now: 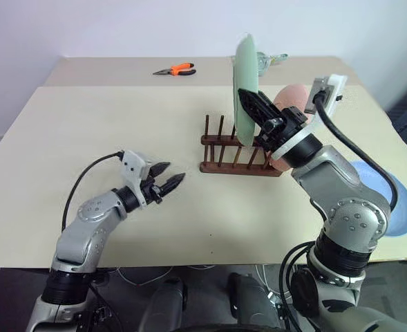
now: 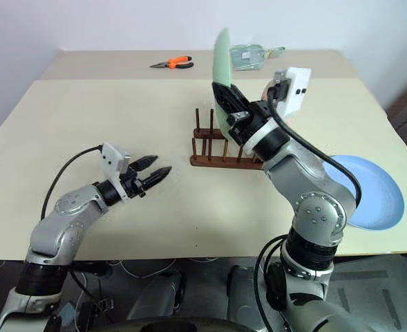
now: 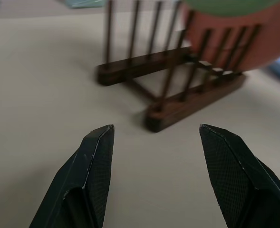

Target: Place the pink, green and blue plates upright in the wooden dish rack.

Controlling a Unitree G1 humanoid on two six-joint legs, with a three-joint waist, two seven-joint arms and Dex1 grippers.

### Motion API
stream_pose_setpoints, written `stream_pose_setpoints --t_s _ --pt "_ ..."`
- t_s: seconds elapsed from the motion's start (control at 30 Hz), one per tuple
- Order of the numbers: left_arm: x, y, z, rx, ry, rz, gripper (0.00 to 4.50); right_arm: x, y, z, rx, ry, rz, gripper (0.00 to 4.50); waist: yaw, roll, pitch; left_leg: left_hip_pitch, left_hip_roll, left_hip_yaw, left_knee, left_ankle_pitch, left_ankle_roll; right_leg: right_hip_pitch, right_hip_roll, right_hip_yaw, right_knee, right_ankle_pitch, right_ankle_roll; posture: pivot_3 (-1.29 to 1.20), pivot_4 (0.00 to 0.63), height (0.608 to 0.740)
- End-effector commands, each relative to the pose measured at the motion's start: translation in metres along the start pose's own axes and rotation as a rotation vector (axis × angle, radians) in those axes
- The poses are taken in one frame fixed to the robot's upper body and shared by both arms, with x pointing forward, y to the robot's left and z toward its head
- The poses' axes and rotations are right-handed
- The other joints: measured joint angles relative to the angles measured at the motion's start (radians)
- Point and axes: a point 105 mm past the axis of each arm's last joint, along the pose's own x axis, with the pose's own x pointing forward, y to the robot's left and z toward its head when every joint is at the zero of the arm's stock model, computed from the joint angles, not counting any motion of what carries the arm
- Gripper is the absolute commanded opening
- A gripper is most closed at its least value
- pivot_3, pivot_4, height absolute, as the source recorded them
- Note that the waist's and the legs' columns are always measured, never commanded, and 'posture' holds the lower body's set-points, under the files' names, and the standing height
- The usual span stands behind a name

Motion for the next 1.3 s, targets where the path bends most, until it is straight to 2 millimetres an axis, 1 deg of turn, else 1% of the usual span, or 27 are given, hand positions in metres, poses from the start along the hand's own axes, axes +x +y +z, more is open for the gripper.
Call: stream_pose_setpoints --t_s 0.03,0.2,0.27,0.33,0.37,0.43,0.5,0.57,0.63,0.67,0.7,0.73,0.77,0.8,0.83,0.87,0.9,0.93,0.97,1.0,1.07,1.1,1.17,1.2,1.23,1.27,1.3 --pt "-0.001 -0.015 0.003 0.013 0.012 -0.082 2.90 0.001 -0.001 0.004 0.032 -0.005 -0.011 0.00 -0.011 0.002 -0.001 0.000 0.000 0.000 0.000 0.000 0.000 0.000 0.000 0.000 0.000 0.000 0.000 0.00 0.150 0.740" --pt "0.000 -0.019 0.002 0.023 0.021 -0.090 2.90 0.006 -0.017 0.002 0.119 0.013 -0.068 0.00 -0.017 0.002 -0.001 0.000 0.000 0.001 0.000 0.000 0.000 0.000 0.000 0.000 0.000 0.000 0.000 0.00 0.150 0.740" --pt "0.001 -0.022 0.001 0.023 0.021 -0.094 2.96 0.009 -0.020 0.006 0.115 0.008 -0.079 0.73 -0.017 0.003 -0.001 0.000 0.000 0.001 0.000 0.000 0.000 0.000 0.000 0.000 0.000 0.000 0.000 0.00 0.150 0.740" --pt "0.002 -0.024 0.001 0.024 0.024 -0.099 2.96 0.011 -0.021 0.012 0.049 0.012 -0.079 1.53 -0.017 0.003 -0.001 0.000 0.000 0.001 0.000 0.000 0.000 0.000 0.000 0.000 0.000 0.000 0.000 0.00 0.150 0.740" --pt "0.002 -0.025 0.000 0.025 0.026 -0.101 2.96 0.012 -0.020 0.014 0.001 0.017 -0.074 2.09 -0.017 0.003 -0.001 0.000 0.000 0.001 0.000 0.000 0.000 0.001 0.000 0.000 0.000 0.000 0.001 0.00 0.150 0.740" --pt "0.003 -0.027 -0.001 0.028 0.032 -0.109 2.96 0.012 -0.013 0.024 -0.173 0.027 -0.044 3.06 -0.016 0.003 -0.001 0.000 0.000 0.001 0.001 0.000 0.000 0.001 0.000 0.000 -0.001 0.000 0.001 0.00 0.150 0.740" --pt "0.004 -0.029 -0.002 0.029 0.035 -0.115 2.96 0.010 -0.004 0.037 -0.342 0.022 0.005 3.06 -0.015 0.003 -0.001 0.000 0.000 0.001 0.000 0.000 0.000 0.001 0.000 0.000 -0.001 0.000 0.001 0.00 0.150 0.740" --pt "0.005 -0.032 -0.003 0.028 0.040 -0.127 2.96 0.001 -0.005 0.059 -0.475 -0.010 0.017 3.06 -0.015 0.003 -0.001 0.000 0.000 0.002 0.000 0.000 0.000 0.001 0.000 0.000 -0.001 0.000 0.001 0.00 0.150 0.740" --pt "0.008 -0.036 -0.006 0.032 0.052 -0.150 2.96 -0.016 -0.022 0.092 -0.523 -0.068 -0.043 3.06 -0.012 0.003 -0.001 0.000 0.000 0.002 0.001 0.000 0.000 0.002 0.000 0.000 -0.002 0.000 0.001 0.00 0.150 0.740" --pt "0.009 -0.037 -0.007 0.036 0.056 -0.159 2.96 -0.026 -0.032 0.105 -0.531 -0.085 -0.084 3.06 -0.010 0.003 -0.001 0.000 0.000 0.002 0.001 0.000 0.000 0.003 0.000 0.000 -0.003 -0.001 0.001 0.00 0.150 0.740" --pt "0.010 -0.038 -0.008 0.038 0.060 -0.167 2.96 -0.037 -0.044 0.115 -0.543 -0.086 -0.131 3.33 -0.008 0.002 -0.001 0.000 0.000 0.002 0.001 0.000 0.001 0.005 0.000 0.000 -0.004 -0.001 0.001 0.00 0.150 0.740" --pt "0.011 -0.039 -0.009 0.041 0.062 -0.173 2.96 -0.047 -0.056 0.119 -0.557 -0.065 -0.183 3.62 -0.007 0.002 -0.001 0.000 0.000 0.002 0.002 0.000 0.001 0.005 -0.001 0.000 -0.005 -0.001 0.001 0.00 0.150 0.740" --pt "0.013 -0.040 -0.010 0.043 0.066 -0.186 2.96 -0.065 -0.075 0.118 -0.590 -0.015 -0.269 3.95 -0.004 0.001 -0.002 0.000 0.000 0.002 0.002 0.000 0.001 0.006 -0.001 0.000 -0.005 -0.001 0.001 0.00 0.150 0.740" --pt "0.015 -0.042 -0.010 0.046 0.070 -0.199 2.96 -0.084 -0.092 0.113 -0.616 0.055 -0.347 4.41 0.006 0.000 -0.003 0.001 0.000 0.002 0.002 -0.001 0.002 0.007 -0.001 0.000 -0.006 -0.001 0.001 0.00 0.150 0.740" --pt "0.017 -0.043 -0.011 0.049 0.074 -0.212 2.96 -0.101 -0.104 0.103 -0.640 0.135 -0.397 4.46 0.009 -0.001 -0.003 0.001 0.000 0.002 0.002 -0.001 0.002 0.007 -0.001 -0.001 -0.006 -0.002 0.002 0.00 0.150 0.740" --pt "0.018 -0.044 -0.012 0.052 0.077 -0.222 2.96 -0.115 -0.111 0.090 -0.650 0.211 -0.419 4.46 0.011 -0.001 -0.003 0.001 0.000 0.002 0.001 -0.001 0.003 0.008 -0.001 -0.001 -0.005 -0.002 0.002 0.00 0.150 0.740" --pt "0.020 -0.044 -0.012 0.058 0.081 -0.233 2.96 -0.127 -0.116 0.070 -0.656 0.319 -0.429 4.46 0.013 0.000 -0.004 0.001 0.000 0.002 0.001 -0.001 0.003 0.008 -0.001 -0.001 -0.005 -0.002 0.003 0.00 0.150 0.740" --pt "0.021 -0.045 -0.013 0.062 0.083 -0.240 2.96 -0.135 -0.119 0.057 -0.660 0.389 -0.430 4.46 0.011 0.002 -0.003 0.001 0.000 0.002 0.002 -0.001 0.003 0.007 -0.002 -0.001 -0.005 -0.002 0.003 0.00 0.150 0.740" --pt "0.022 -0.045 -0.013 0.065 0.085 -0.248 2.96 -0.145 -0.121 0.039 -0.663 0.470 -0.434 4.46 0.008 0.004 -0.003 0.001 -0.001 0.003 0.002 -0.001 0.003 0.007 -0.002 -0.001 -0.005 -0.002 0.003 0.00 0.150 0.740" --pt "0.024 -0.046 -0.013 0.071 0.087 -0.258 2.96 -0.156 -0.123 0.018 -0.647 0.555 -0.433 4.46 0.006 0.006 -0.004 0.001 -0.001 0.005 0.002 -0.001 0.003 0.007 -0.003 0.001 -0.005 -0.002 0.003 0.00 0.150 0.740" --pt "0.026 -0.048 -0.013 0.077 0.088 -0.272 2.96 -0.173 -0.127 -0.015 -0.636 0.680 -0.449 4.46 0.001 0.007 -0.004 0.001 0.000 0.007 0.002 -0.002 0.003 0.007 -0.003 0.002 -0.005 -0.004 0.006 0.00 0.150 0.740" --pt "0.027 -0.048 -0.012 0.080 0.088 -0.278 2.96 -0.181 -0.132 -0.026 -0.641 0.727 -0.472 4.46 -0.001 0.007 -0.004 0.001 0.000 0.007 0.002 -0.002 0.003 0.008 -0.003 0.002 -0.004 -0.005 0.006 0.00 0.150 0.740" --pt "0.028 -0.050 -0.012 0.086 0.089 -0.289 2.96 -0.196 -0.148 -0.040 -0.657 0.803 -0.558 4.46 -0.001 0.007 -0.004 0.001 0.000 0.007 0.002 -0.002 0.003 0.009 -0.003 0.001 -0.005 -0.005 0.005 0.00 0.150 0.740" --pt "0.028 -0.051 -0.011 0.088 0.089 -0.291 2.96 -0.203 -0.155 -0.046 -0.670 0.842 -0.593 4.08 -0.001 0.007 -0.004 0.002 0.000 0.007 0.002 -0.002 0.003 0.009 -0.003 0.001 -0.005 -0.005 0.005 0.00 0.150 0.740" --pt "0.028 -0.051 -0.011 0.090 0.088 -0.293 2.96 -0.208 -0.160 -0.049 -0.679 0.869 -0.615 3.96 0.002 0.007 -0.004 0.002 0.000 0.007 0.003 -0.002 0.003 0.008 -0.003 0.001 -0.005 -0.005 0.005 0.00 0.150 0.740" --pt "0.028 -0.051 -0.011 0.092 0.088 -0.294 2.96 -0.211 -0.163 -0.051 -0.680 0.883 -0.631 3.67 0.006 0.007 -0.004 0.002 0.000 0.007 0.003 -0.002 0.003 0.008 -0.003 0.001 -0.005 -0.005 0.005 0.00 0.150 0.740" --pt "0.028 -0.051 -0.011 0.093 0.089 -0.294 2.96 -0.213 -0.166 -0.052 -0.683 0.892 -0.643 3.15 0.009 0.007 -0.004 0.002 0.000 0.007 0.003 -0.002 0.003 0.007 -0.003 0.001 -0.005 -0.005 0.005 0.00 0.150 0.740"
